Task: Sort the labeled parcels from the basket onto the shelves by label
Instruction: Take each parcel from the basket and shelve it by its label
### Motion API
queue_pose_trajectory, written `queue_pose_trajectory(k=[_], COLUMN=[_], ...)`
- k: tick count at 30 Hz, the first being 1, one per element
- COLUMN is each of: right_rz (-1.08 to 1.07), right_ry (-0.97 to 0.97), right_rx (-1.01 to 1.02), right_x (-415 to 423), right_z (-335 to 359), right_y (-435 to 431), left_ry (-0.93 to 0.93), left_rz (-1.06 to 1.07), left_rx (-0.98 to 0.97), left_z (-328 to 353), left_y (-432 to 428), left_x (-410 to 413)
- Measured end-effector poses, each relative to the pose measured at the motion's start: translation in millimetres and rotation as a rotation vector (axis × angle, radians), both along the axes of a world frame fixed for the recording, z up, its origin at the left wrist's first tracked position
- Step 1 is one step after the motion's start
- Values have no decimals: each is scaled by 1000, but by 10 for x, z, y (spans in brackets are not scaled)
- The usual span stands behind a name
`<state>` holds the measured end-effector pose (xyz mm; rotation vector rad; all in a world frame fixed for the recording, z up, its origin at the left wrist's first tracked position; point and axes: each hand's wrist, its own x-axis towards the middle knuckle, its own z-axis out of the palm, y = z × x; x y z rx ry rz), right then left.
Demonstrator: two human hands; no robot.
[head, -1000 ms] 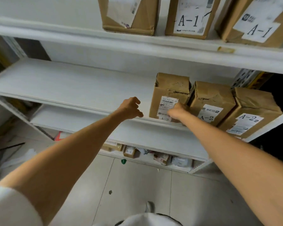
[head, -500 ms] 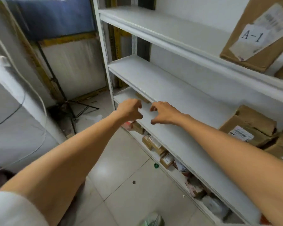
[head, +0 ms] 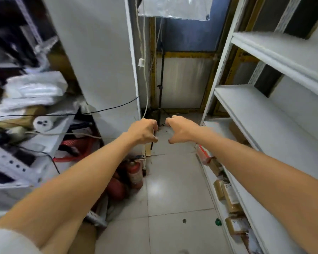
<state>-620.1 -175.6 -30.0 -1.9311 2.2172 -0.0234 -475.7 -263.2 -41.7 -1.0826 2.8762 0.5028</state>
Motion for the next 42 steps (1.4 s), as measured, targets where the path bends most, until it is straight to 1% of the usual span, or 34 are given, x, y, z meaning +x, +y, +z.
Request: queue_pose_trajectory(k=[3, 6, 11, 16, 18, 21, 24, 28, 32, 36, 42], right_rz=[187, 370, 683, 983, 1100, 1288, 1407, 1506, 1519, 1508, 1425], right_ry=[-24, -19, 10, -3, -28, -10, -10, -6, -11, 7, 30], right_rx=[17, 33, 27, 55, 69, 81, 96, 90, 100, 111, 161], right_x=[283, 615, 1305, 2249, 2688, 3296, 3842, 4433, 4891, 5266, 5672], right_z=[32, 67, 74, -5, -48, -112, -187, -282, -332, -357, -492], right_y=[-337, -583, -761, -672, -517, -195, 87, 273, 256, 79, -332], left_ry=[8, -45, -41, -7, -27, -47, -35, -35, -30, -26, 6], left_rz=[154, 306, 570, 905, 1031, 1218, 1383, 1505, 1551, 1557, 1504], left_rx=[20, 18, 29, 21, 18, 36, 59, 73, 113, 117, 120], left_z=[9, -15, -20, -108, -176, -237, -248, -301, -398, -463, -600], left_y=[-58, -54, 230, 934, 1308, 1870, 2310, 2666, 2753, 2574, 2144], left_x=[425, 918, 1825, 2639, 2956, 3393, 3752, 4132, 4521, 4954, 5443])
